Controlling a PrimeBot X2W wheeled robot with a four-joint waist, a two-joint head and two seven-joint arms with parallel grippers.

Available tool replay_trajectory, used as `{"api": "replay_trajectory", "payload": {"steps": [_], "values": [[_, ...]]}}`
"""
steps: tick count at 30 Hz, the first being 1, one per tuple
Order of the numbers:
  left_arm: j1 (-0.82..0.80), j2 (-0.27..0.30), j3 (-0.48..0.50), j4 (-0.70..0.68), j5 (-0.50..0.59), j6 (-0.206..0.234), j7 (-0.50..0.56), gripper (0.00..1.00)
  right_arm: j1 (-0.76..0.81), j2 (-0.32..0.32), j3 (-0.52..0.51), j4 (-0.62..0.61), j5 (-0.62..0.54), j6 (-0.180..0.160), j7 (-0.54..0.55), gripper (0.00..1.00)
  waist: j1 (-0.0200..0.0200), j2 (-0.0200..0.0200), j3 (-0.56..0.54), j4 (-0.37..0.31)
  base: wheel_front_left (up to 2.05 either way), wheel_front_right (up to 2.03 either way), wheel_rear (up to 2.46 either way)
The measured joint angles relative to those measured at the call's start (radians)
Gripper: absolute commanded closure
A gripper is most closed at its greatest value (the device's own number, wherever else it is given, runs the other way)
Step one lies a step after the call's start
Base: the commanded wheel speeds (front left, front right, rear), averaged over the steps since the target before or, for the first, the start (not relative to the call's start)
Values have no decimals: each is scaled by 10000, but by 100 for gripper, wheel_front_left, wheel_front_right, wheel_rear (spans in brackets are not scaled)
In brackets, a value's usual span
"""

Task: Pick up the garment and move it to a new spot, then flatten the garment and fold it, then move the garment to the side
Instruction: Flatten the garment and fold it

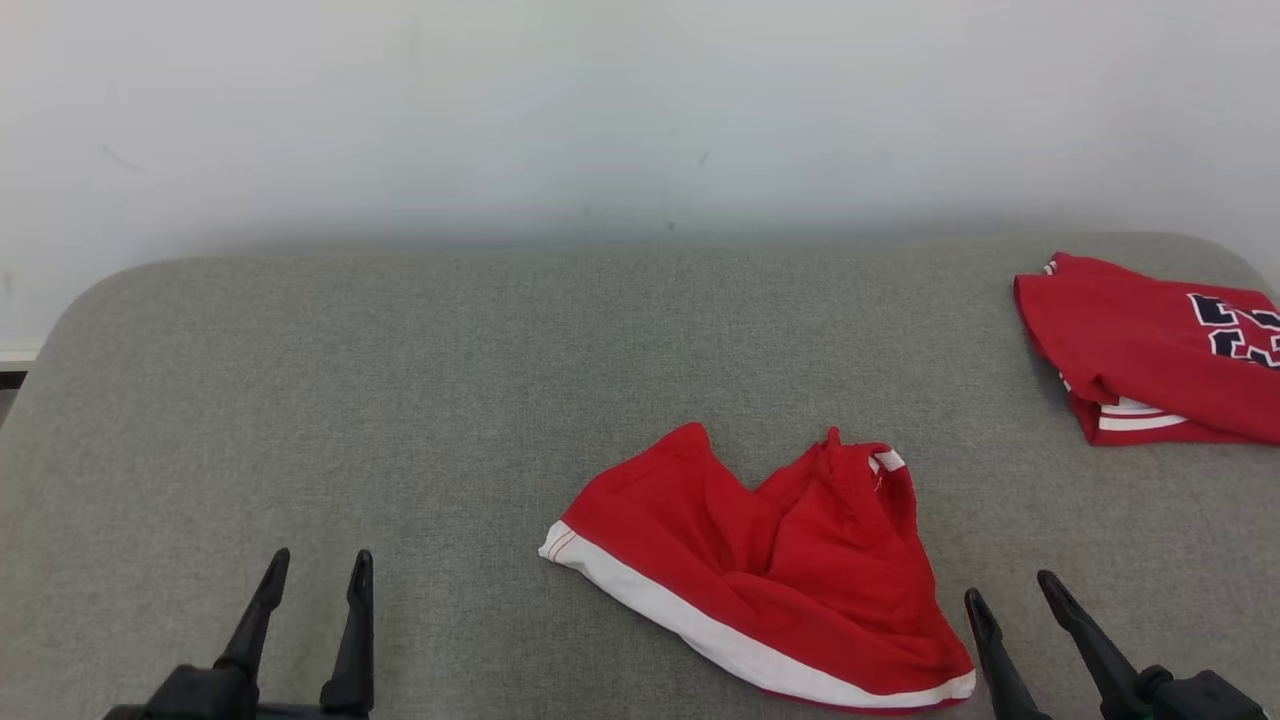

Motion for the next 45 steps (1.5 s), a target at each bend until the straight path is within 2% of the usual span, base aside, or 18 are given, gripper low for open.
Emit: {"api": "replay_trajectory", "payload": {"steps": [3,4,7,14,21,26,30,45], "values": [[-412,537,-462,35,-286,0,0,0,-124,-562,408,268,61,0,-12,0,0,0,86,-100,0,0,0],[-727,915,-819,104,-520,0,0,0,-240,-978,704,430,163,0,-13,0,0,0,161,-181,0,0,0],[-1189,1509,-1634,362,-953,0,0,0,-393,-1501,1149,654,364,0,-13,0,0,0,273,-326,0,0,0],[-2582,2920,-4259,1005,-2619,-2,180,0,-941,-2380,2535,1045,1028,0,-13,0,1,0,708,-610,0,0,0],[-3792,3841,-6836,1584,-3875,-2,249,0,-1821,-2884,4107,1555,1837,0,-12,0,1,1,1175,-879,0,0,0],[-4442,4096,-8195,1946,-4334,-2,155,0,-2421,-3208,5124,1894,2395,0,-13,0,1,1,1446,-1009,0,0,0],[-4840,4165,-8855,2295,-4560,-2,69,0,-2777,-3298,5561,2117,2767,0,-13,0,1,1,1579,-1048,0,0,0],[-6413,4056,-10366,3613,-5787,-2,0,0,-3861,-3450,6928,2397,3494,0,-13,0,1,1,1865,-1304,0,0,0]]}}
